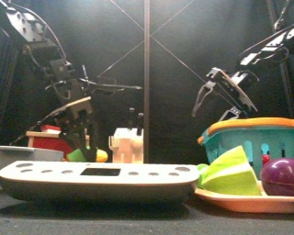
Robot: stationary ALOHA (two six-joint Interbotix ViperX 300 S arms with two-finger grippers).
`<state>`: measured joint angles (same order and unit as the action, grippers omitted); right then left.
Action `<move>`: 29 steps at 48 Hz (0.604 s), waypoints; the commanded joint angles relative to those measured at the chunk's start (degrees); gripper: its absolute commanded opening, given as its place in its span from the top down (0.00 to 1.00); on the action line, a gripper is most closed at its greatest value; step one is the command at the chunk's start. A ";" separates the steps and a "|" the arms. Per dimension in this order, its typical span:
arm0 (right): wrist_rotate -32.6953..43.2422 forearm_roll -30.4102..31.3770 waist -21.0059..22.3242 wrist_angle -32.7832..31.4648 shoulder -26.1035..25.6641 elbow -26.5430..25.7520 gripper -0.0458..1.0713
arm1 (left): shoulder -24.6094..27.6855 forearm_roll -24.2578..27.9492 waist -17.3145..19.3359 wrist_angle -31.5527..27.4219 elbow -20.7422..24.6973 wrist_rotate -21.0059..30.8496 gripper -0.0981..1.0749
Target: Grab corn with both arms
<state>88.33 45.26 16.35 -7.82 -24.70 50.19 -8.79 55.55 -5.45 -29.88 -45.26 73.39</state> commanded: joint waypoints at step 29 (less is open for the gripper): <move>-0.09 1.32 -7.03 24.17 17.75 -17.75 0.06 | -8.53 18.46 -4.83 5.10 6.77 0.88 0.30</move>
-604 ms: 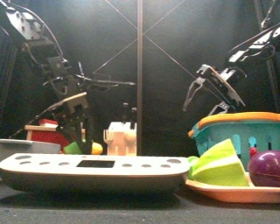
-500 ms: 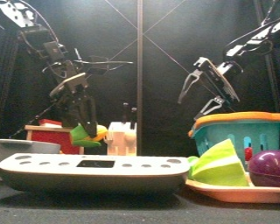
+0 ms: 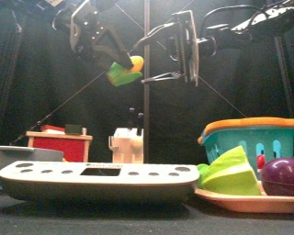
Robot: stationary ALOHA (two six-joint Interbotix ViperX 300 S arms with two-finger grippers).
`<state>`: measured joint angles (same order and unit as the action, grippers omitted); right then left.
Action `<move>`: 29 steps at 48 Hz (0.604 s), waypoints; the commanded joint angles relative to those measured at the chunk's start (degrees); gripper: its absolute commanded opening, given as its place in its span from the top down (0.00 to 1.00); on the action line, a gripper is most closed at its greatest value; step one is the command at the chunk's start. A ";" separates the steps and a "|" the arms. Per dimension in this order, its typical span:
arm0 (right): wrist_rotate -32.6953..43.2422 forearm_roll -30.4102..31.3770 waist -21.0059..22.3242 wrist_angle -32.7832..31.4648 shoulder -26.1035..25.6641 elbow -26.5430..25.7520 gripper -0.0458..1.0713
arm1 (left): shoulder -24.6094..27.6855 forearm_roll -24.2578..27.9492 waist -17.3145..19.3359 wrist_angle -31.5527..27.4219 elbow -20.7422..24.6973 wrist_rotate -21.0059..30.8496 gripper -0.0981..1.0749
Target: Grab corn with both arms
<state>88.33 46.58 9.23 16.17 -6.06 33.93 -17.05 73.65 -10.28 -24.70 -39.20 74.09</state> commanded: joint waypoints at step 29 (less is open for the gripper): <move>0.26 -0.35 0.26 0.35 -0.88 -1.41 0.42 | -0.35 -2.02 0.00 0.35 -0.79 0.26 0.08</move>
<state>88.68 46.32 9.23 16.17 -5.98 33.93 -17.05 71.37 -10.28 -24.43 -40.87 74.27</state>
